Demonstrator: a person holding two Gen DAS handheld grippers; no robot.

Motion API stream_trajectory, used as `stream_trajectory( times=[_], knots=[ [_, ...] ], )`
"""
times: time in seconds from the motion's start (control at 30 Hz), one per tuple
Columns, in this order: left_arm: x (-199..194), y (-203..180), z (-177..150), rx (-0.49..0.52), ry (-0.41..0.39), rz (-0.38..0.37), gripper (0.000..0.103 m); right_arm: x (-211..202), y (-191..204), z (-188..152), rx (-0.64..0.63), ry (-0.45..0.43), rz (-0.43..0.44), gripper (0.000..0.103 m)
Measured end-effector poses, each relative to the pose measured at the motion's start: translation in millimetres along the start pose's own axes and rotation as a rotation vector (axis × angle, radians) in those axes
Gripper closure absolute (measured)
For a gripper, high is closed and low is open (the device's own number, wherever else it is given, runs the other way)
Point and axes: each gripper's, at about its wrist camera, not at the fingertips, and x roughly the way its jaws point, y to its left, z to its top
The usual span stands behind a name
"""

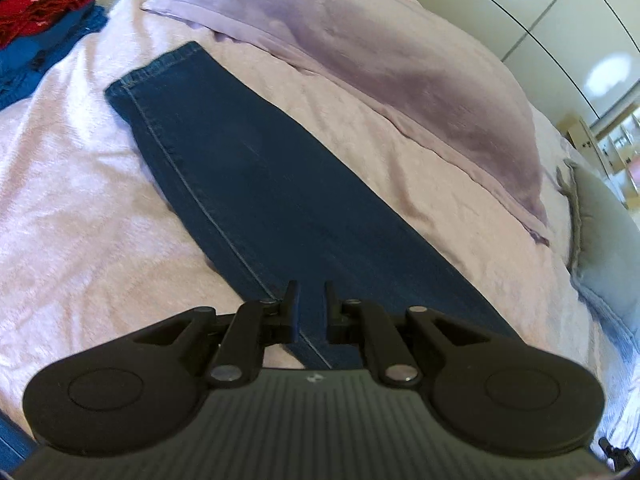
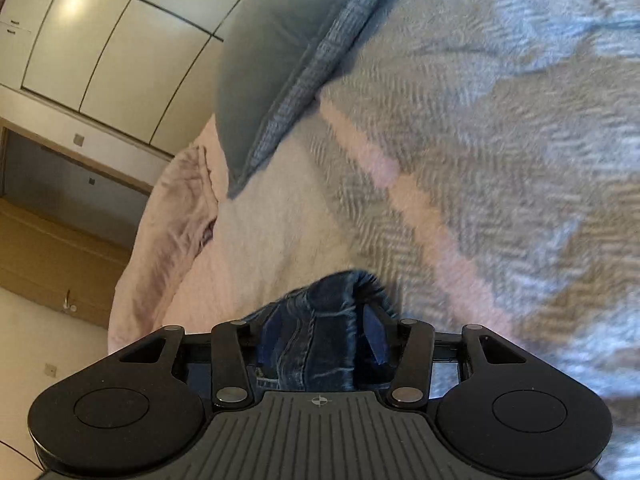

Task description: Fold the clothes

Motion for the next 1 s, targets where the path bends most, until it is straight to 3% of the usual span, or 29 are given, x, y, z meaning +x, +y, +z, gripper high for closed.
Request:
stream_trajectory(
  times=[0.2, 0.23, 0.3, 0.33, 0.43, 0.53, 0.63, 0.7, 0.8, 0.87, 0.93, 1.0],
  knots=[
    [11, -22, -16, 0.017, 0.035, -0.027, 0.097, 15, -13, 0, 0.003, 0.087, 0.038, 0.056],
    [13, -26, -18, 0.023, 0.042, -0.028, 0.097, 18, -14, -2, 0.001, 0.101, 0.063, 0.071],
    [16, -30, -21, 0.028, 0.049, -0.024, 0.097, 23, -12, -5, -0.015, 0.12, 0.081, 0.085],
    [17, -31, -22, 0.027, 0.052, -0.02, 0.097, 24, -10, -8, -0.026, 0.118, 0.074, 0.099],
    [19, -36, -23, 0.026, 0.055, -0.02, 0.097, 23, 9, -11, -0.094, 0.063, 0.002, 0.101],
    [18, -43, -23, 0.054, 0.045, -0.022, 0.097, 6, 40, -14, -0.177, -0.018, -0.014, 0.102],
    [21, -45, -24, 0.069, 0.042, -0.031, 0.097, -2, 38, -13, -0.2, -0.032, -0.073, 0.103],
    [26, -44, -28, 0.061, 0.057, -0.026, 0.097, 12, 15, -14, -0.162, 0.013, -0.174, 0.103],
    [25, -46, -35, 0.075, 0.073, -0.04, 0.097, 24, -4, -13, -0.046, 0.034, -0.161, 0.102],
    [21, -46, -39, 0.089, 0.076, -0.045, 0.097, 12, 4, -14, -0.051, 0.02, -0.143, 0.092],
    [17, -43, -43, 0.082, 0.077, -0.045, 0.097, -15, 8, -24, -0.058, 0.015, -0.097, 0.075],
    [12, -37, -47, 0.049, 0.081, -0.052, 0.097, -38, 5, -37, -0.032, 0.029, -0.055, 0.071]
  ],
)
